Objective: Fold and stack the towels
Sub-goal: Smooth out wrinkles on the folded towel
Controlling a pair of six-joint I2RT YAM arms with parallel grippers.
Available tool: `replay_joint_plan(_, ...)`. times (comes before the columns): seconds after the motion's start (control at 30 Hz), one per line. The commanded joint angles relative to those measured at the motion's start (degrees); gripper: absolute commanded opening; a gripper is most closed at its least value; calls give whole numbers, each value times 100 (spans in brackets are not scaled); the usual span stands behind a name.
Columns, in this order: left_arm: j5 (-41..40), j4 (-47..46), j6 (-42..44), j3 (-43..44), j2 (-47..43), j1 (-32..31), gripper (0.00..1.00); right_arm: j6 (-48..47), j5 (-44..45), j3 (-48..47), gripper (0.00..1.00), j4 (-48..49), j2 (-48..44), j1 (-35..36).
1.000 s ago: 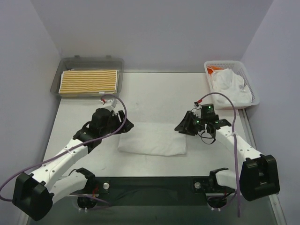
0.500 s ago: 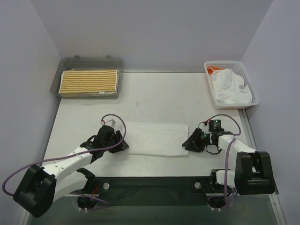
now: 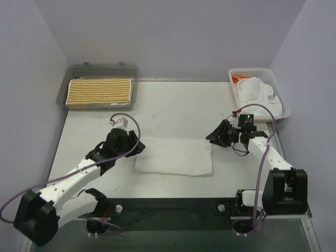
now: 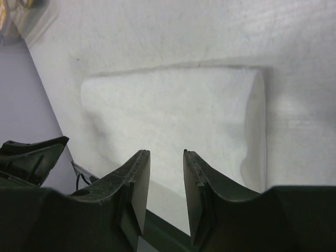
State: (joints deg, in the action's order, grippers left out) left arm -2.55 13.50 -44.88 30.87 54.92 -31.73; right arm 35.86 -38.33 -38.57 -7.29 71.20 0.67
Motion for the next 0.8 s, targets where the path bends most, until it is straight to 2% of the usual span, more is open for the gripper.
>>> replay_joint_plan(0.0,7,-926,357,594,940,87,53,202,-122,-431,32,456,848,-23)
replay_joint_plan(0.03,69,-1006,410,813,1429,122,53,202,-96,-511,32,491,1017,-23)
replay_joint_plan(0.13,175,-1129,393,1026,2152,254,53,194,27,-678,31,509,1580,-23)
replay_joint_plan(0.3,255,-1752,59,675,2541,342,53,-121,123,-713,30,466,2335,-23)
replay_joint_plan(0.47,255,-2044,-599,139,2787,185,53,-272,948,-1099,28,96,3022,-49)
replay_joint_plan(0.63,141,-2378,-1023,-433,2158,-166,54,-438,1608,-2011,27,-358,3207,-49)
replay_joint_plan(0.77,-218,-1362,-628,-56,1234,-352,59,-790,1986,-2523,28,-826,2770,21)
